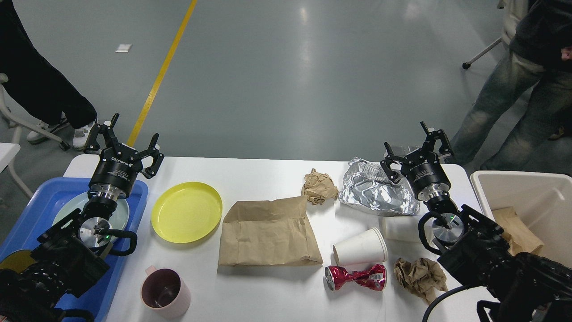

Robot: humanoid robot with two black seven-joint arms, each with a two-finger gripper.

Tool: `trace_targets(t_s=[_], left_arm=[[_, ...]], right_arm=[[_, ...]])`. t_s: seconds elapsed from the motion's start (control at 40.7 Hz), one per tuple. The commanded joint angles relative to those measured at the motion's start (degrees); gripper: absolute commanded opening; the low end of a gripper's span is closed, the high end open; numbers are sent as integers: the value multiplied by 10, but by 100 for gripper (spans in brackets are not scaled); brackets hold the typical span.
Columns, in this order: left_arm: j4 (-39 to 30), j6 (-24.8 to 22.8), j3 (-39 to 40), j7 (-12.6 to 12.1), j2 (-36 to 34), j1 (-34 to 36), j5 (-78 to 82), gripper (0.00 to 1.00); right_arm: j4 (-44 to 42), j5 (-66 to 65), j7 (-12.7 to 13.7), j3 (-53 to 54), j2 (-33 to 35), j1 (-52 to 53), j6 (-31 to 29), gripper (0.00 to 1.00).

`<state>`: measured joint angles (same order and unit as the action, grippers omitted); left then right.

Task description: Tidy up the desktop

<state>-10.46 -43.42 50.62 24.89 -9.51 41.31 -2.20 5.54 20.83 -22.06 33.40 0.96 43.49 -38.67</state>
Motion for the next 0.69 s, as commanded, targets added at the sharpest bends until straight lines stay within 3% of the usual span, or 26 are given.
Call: trace_targets(t_s=[0.0, 0.492, 0.59, 0.664], left_arm=[[0, 0, 1, 1, 0, 0, -1, 96], [-1, 5, 9, 0, 4, -1, -5, 96], [-1, 22, -3, -6, 1, 3, -2, 96], [-1, 67, -11, -7, -1, 17, 4, 96]], right_arm=[[0, 0, 0, 0, 0, 0, 0, 100], [0, 0, 0, 0, 0, 0, 0, 100], [0, 0, 0, 0, 0, 0, 0, 100], [0, 0, 0, 0, 0, -1, 0, 100]])
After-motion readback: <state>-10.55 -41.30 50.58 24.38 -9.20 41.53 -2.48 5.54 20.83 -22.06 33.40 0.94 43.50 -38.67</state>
